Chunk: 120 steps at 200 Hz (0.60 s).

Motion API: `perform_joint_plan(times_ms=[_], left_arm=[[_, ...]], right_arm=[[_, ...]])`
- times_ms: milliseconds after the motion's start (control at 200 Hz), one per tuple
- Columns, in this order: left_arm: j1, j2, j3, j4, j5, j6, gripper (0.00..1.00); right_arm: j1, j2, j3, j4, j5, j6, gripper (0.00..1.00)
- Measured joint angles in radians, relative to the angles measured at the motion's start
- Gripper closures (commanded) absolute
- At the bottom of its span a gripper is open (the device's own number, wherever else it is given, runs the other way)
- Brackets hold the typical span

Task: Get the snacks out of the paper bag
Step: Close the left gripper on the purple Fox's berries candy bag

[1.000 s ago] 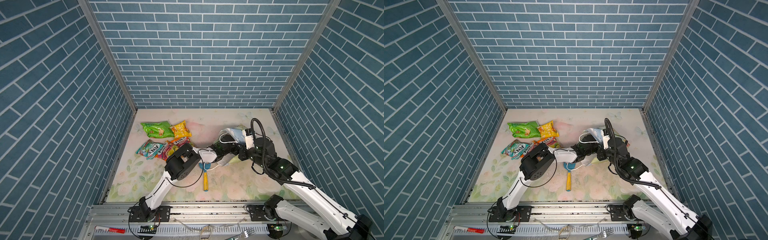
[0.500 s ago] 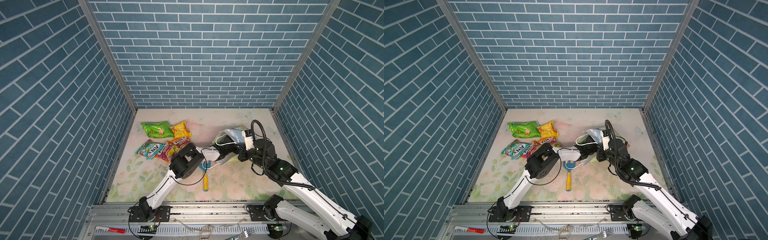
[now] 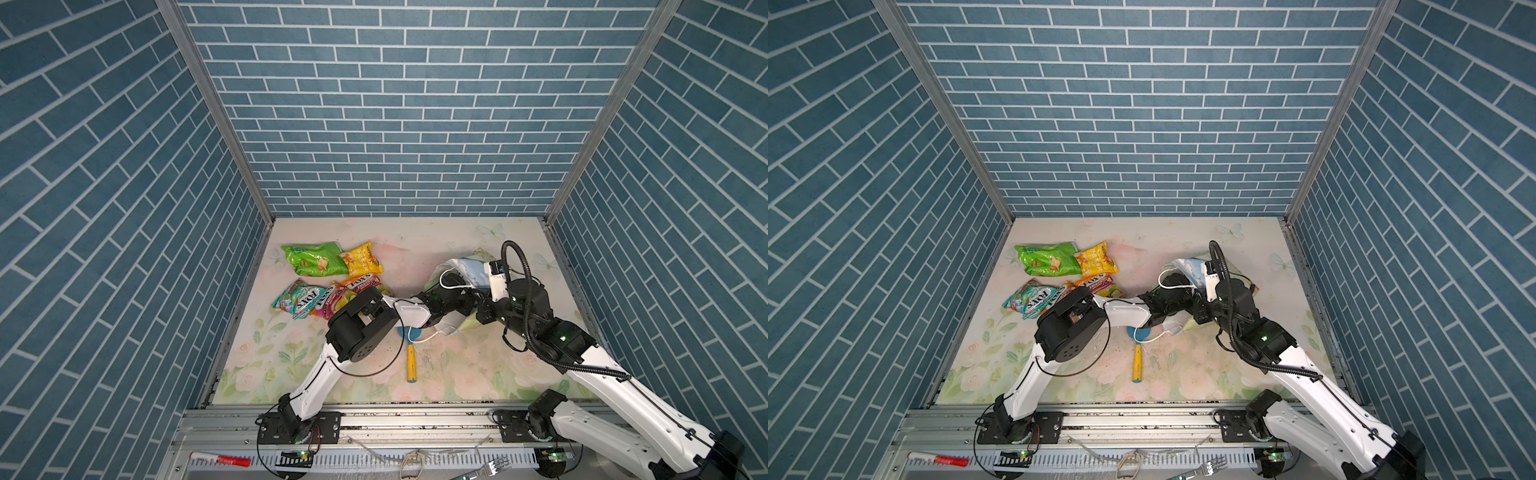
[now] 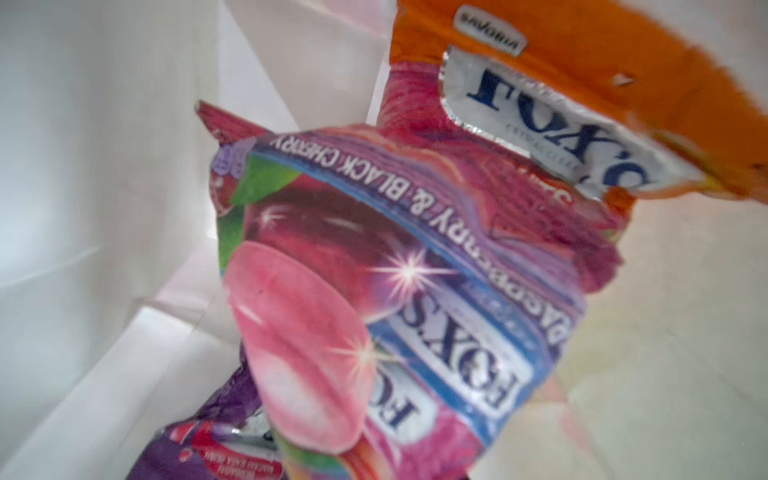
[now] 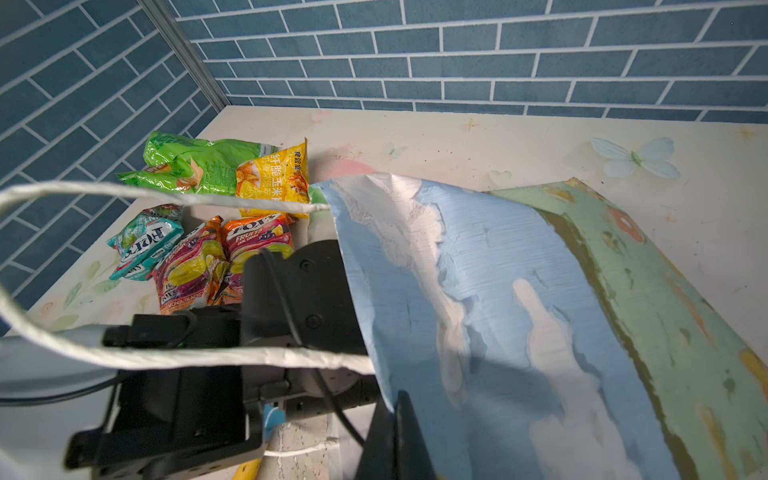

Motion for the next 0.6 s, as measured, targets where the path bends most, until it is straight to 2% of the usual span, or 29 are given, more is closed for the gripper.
perform_joint_plan(times_ms=[435, 555, 600], left_arm=[[0.000, -0.170, -0.243, 0.062, -0.095, 0.046, 0.72], [0.001, -0.186, -0.270, 0.087, -0.104, 0.042, 0.58], [0.001, -0.193, -0.280, 0.095, -0.103, 0.044, 0.50]], right_arm=[[0.001, -0.012, 0.000, 0.001, 0.019, 0.000, 1.00], [0.001, -0.011, 0.000, 0.000, 0.028, 0.000, 1.00], [0.001, -0.008, 0.001, 0.002, 0.030, 0.000, 1.00]])
